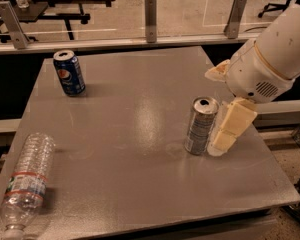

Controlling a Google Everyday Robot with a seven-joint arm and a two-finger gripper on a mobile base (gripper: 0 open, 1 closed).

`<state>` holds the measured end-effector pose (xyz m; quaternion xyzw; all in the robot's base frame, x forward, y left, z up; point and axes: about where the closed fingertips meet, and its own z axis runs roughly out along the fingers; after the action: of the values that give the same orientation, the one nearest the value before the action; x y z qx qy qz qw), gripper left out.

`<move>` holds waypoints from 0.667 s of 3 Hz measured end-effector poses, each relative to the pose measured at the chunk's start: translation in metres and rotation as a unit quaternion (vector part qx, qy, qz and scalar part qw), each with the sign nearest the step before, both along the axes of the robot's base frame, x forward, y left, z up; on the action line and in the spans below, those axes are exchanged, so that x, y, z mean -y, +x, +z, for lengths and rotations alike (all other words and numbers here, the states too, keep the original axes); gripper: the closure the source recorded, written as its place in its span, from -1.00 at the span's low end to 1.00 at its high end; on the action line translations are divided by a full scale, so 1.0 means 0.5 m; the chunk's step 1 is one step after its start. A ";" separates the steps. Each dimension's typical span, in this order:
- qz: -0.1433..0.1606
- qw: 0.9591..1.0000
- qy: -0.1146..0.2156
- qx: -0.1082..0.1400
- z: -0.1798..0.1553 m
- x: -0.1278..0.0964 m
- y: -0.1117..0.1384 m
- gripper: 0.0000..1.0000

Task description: Move redbull can near water bottle

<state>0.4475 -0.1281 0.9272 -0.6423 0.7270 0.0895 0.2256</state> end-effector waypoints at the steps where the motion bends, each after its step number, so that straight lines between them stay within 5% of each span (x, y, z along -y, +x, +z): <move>1: 0.005 1.000 0.004 0.007 -0.010 -0.011 0.009 -1.00; 2: 0.013 1.000 0.003 0.006 -0.008 -0.011 0.009 -0.68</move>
Offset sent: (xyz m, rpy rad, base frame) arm 0.0028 0.0018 -0.0039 0.0037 0.0059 0.0458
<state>0.4518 -0.1225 0.9234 -0.6511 0.7173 0.0913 0.2307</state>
